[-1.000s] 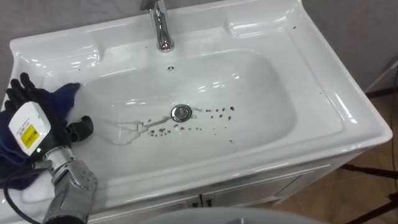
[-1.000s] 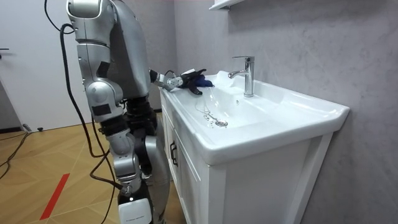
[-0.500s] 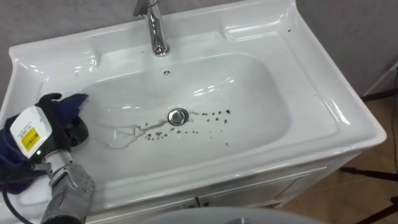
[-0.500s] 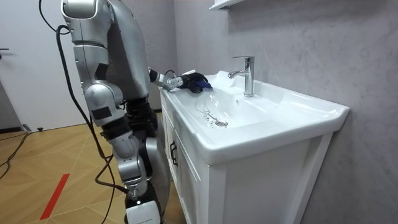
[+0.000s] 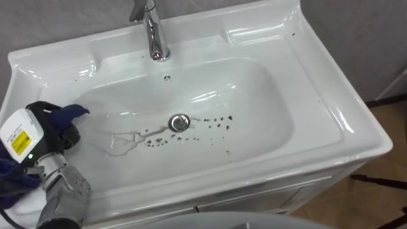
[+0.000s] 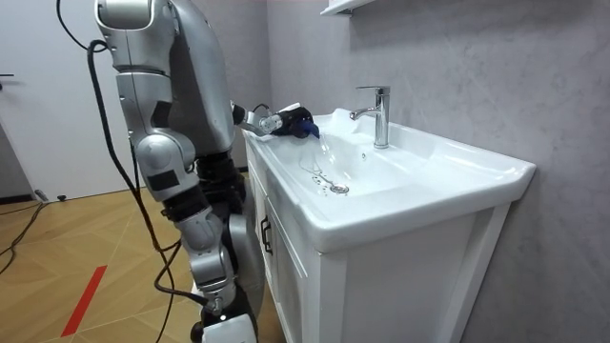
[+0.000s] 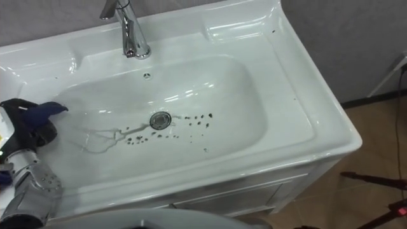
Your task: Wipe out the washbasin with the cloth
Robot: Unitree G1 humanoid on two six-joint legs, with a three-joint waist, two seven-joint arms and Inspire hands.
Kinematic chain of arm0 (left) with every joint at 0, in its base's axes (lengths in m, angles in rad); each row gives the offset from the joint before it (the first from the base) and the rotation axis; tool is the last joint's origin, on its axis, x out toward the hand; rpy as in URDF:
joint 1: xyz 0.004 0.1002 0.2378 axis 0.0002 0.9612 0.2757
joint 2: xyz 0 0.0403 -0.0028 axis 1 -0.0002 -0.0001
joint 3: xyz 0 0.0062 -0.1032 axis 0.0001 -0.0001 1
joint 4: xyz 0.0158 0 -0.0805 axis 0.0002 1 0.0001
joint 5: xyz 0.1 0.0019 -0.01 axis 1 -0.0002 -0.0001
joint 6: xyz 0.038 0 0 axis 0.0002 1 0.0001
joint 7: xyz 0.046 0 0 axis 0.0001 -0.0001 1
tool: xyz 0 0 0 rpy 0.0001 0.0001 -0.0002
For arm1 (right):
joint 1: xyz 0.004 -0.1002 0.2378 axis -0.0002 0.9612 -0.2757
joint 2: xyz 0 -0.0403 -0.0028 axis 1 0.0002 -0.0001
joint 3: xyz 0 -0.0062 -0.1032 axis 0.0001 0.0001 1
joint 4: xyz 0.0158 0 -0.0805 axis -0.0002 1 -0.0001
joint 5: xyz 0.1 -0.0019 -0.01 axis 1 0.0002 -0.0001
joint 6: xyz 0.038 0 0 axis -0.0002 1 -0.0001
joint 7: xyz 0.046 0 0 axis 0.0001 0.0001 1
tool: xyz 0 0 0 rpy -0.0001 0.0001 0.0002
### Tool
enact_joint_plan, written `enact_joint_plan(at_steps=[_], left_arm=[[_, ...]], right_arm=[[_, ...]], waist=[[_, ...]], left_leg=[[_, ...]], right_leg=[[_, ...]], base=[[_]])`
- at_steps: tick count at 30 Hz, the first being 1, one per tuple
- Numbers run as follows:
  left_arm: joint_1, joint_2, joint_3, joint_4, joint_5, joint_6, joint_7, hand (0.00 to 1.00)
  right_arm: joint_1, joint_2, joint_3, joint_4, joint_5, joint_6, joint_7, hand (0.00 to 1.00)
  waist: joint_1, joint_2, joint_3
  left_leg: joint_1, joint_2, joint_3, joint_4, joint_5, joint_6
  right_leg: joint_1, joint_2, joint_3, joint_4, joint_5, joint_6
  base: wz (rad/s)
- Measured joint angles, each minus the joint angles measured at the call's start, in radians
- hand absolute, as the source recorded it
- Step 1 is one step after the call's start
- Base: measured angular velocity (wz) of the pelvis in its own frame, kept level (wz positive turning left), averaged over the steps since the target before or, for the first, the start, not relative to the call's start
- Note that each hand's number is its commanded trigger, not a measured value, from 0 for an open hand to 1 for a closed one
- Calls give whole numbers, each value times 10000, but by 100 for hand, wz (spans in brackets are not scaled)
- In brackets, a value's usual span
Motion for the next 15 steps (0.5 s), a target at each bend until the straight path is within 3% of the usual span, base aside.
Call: enact_joint_plan(at_steps=[4, 15], left_arm=[[-77, -183, 223, 0, -367, -10, -24, 100], [-212, -185, 237, 9, -689, -15, -144, 100]], right_arm=[[-4, -18, -4, 5, -16, -4, -1, 0], [-141, -10, 2, 88, 7, -165, -239, 0]], waist=[[2, 0, 1], [-43, -16, 3]], left_leg=[[92, 0, 0, -91, 2, -2], [50, -3, -16, -84, 1, -2]], right_leg=[[22, 22, 74, 0, -1, 0], [-55, 2, 27, 17, -1, 1]], base=[[-3], [1]])
